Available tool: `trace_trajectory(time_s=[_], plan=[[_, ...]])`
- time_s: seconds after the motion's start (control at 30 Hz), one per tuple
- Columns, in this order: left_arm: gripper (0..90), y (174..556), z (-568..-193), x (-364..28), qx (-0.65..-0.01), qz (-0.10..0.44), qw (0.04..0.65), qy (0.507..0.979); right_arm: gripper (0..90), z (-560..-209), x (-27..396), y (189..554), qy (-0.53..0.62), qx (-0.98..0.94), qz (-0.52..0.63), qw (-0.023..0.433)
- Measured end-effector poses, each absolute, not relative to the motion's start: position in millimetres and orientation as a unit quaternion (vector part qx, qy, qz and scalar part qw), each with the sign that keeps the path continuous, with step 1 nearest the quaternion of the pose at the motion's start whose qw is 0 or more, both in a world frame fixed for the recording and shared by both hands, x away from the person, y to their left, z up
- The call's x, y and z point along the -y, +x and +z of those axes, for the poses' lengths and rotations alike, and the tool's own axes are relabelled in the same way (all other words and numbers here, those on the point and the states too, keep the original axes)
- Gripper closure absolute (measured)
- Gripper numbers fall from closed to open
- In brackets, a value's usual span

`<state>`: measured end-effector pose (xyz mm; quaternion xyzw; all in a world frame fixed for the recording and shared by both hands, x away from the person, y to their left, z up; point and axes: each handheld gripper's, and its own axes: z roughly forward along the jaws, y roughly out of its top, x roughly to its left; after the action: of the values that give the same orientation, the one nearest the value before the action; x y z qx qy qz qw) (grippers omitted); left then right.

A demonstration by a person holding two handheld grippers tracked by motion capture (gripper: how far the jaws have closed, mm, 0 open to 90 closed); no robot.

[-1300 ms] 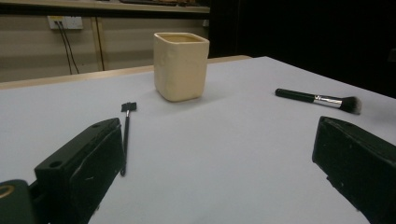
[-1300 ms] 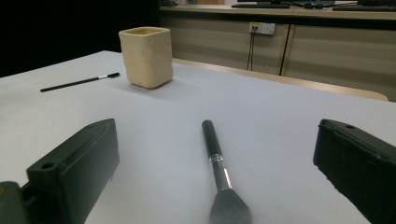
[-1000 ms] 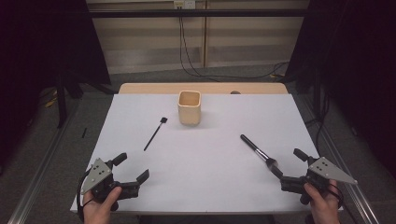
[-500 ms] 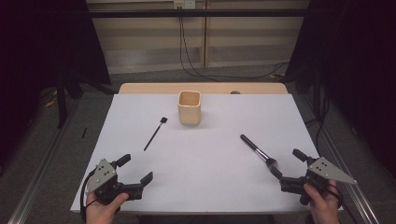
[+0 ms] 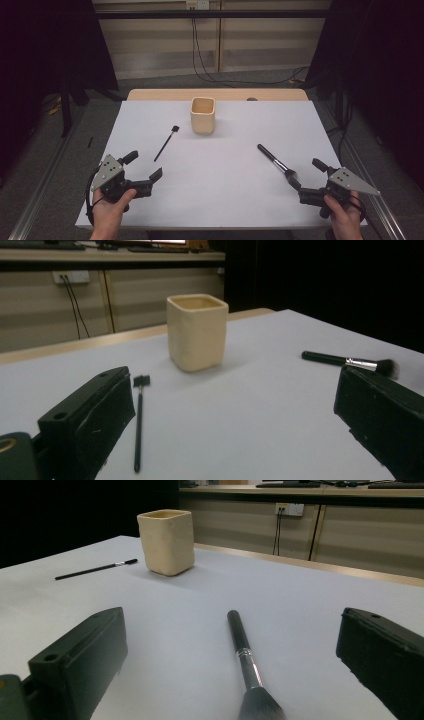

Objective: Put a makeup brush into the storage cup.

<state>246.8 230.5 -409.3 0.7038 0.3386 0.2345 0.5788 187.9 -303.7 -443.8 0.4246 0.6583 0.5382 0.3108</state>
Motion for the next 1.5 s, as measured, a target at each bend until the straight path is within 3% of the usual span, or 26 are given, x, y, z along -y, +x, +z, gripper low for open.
trace_trajectory(time_s=[1.5], plan=[[2.3, 359.5, -383.7, -185.3, -0.358, 0.275, 0.58, 0.678, 0.0, -444.1, 302.2, 188.6, 0.421, -0.662, 0.538, 0.309]])
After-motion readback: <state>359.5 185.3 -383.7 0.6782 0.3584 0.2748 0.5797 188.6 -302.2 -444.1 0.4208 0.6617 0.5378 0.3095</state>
